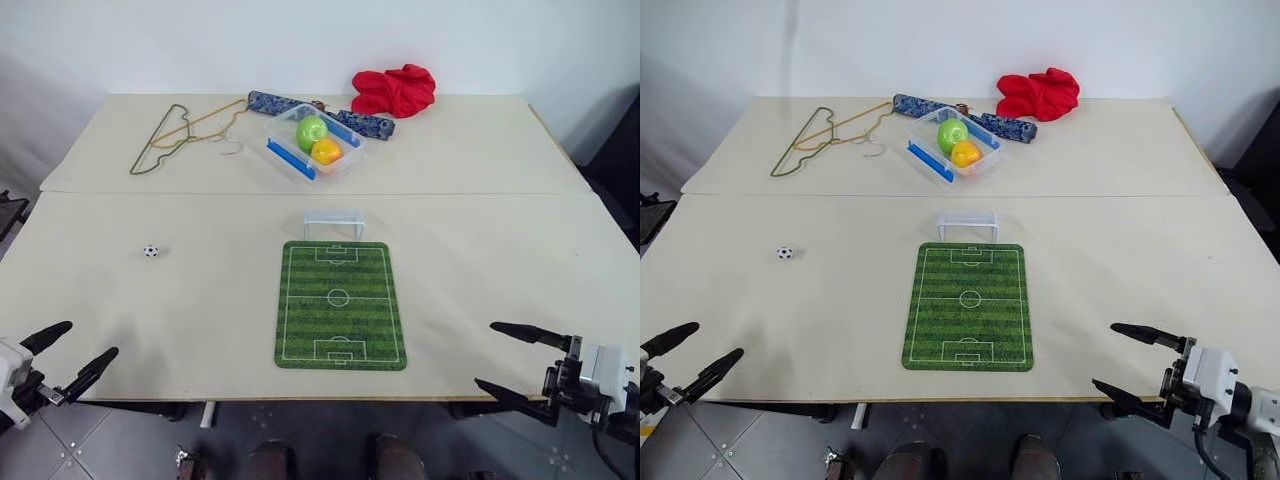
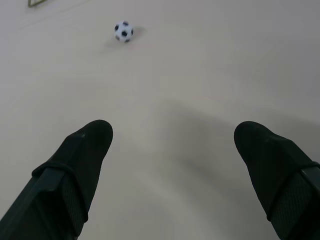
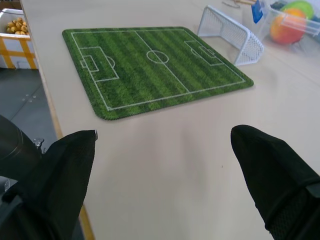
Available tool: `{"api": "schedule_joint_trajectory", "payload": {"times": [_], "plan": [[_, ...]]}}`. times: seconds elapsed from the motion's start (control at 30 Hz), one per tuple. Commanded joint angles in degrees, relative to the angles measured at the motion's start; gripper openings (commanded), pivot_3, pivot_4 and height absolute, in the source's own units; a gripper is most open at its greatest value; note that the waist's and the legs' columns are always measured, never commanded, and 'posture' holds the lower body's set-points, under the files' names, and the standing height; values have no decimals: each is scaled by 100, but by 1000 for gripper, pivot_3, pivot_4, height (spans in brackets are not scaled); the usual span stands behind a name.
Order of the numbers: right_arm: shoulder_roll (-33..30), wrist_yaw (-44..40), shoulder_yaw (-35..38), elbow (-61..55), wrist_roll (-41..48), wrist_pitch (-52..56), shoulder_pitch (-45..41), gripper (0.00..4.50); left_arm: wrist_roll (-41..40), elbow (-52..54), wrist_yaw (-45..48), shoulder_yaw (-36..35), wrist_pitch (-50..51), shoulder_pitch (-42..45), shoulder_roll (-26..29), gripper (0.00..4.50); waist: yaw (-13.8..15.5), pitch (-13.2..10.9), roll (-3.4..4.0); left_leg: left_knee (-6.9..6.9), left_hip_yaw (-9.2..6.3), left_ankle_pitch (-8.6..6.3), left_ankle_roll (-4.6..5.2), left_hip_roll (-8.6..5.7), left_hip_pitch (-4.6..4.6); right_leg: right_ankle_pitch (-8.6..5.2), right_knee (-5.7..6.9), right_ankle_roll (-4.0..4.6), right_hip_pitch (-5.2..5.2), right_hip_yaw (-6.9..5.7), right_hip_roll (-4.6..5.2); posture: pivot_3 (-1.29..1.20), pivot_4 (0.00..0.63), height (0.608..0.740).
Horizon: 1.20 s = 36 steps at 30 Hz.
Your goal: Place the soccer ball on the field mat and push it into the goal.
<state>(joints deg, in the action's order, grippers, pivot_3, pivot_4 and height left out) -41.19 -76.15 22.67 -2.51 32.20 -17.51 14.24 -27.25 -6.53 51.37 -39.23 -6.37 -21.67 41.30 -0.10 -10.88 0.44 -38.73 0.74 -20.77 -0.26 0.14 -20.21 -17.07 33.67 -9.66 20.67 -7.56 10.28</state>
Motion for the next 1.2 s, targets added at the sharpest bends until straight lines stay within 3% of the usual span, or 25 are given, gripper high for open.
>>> {"api": "schedule_joint_trajectory", "payload": {"times": [0.03, 0.23, 0.37, 0.57, 0.7, 0.9, 1.2], "plan": [[136, 179, -139, 30, 100, 169, -269, 4500, -230, 401, 62, -5, 397, -205, -61, 4476, 1, 0, -1, 0, 0, 0, 0, 0, 0, 0, -1, 0, 0, 0, 0, 0, 150, 740], [690, 735, -660, -876, 881, 1132, -953, 4500, -776, 771, -272, -151, 809, -77, -719, 4476, 8, -4, 6, -6, -4, -1, -2, 4, -1, 0, 6, 0, 2, 2, 0, 0, 150, 740], [1055, 962, -802, -1399, 1243, 1321, -1277, 4500, -632, 434, -660, -303, 333, 104, -1189, 4476, 25, -2, 4, -11, -5, -2, -2, 2, -2, 0, 5, 0, 0, 1, 0, 0, 150, 740], [1303, 1015, -1036, -1290, 804, 1076, -1601, 4500, -666, 594, -1256, -116, 273, 526, -1606, 4476, 96, 4, -7, -20, -8, -3, 0, -1, -4, 0, 10, 0, -1, -1, 0, 0, 150, 740], [1261, 902, -1111, -1248, 764, 1077, -1606, 4500, -724, 663, -1455, 75, 789, 804, -1436, 4476, 148, 4, -8, -25, -7, -3, 0, -3, -4, 0, 15, 0, 0, 0, 0, 0, 150, 740], [1238, 847, -1174, -1190, 718, 1160, -1580, 4500, -72, 231, -2703, 497, 1195, 2455, -1175, 4476, 162, 10, -18, -33, -13, 0, -2, -4, -3, 0, 24, 0, -4, -3, -3, 0, 150, 740], [1266, 1075, -1279, -1415, 663, 1248, -1450, 4500, 565, -1154, -2685, 1403, 1570, 4060, -694, 4476, 78, 10, -18, -25, -3, 0, -2, -4, -4, 1, 20, -1, 5, 1, -8, 0, 150, 740]]}}
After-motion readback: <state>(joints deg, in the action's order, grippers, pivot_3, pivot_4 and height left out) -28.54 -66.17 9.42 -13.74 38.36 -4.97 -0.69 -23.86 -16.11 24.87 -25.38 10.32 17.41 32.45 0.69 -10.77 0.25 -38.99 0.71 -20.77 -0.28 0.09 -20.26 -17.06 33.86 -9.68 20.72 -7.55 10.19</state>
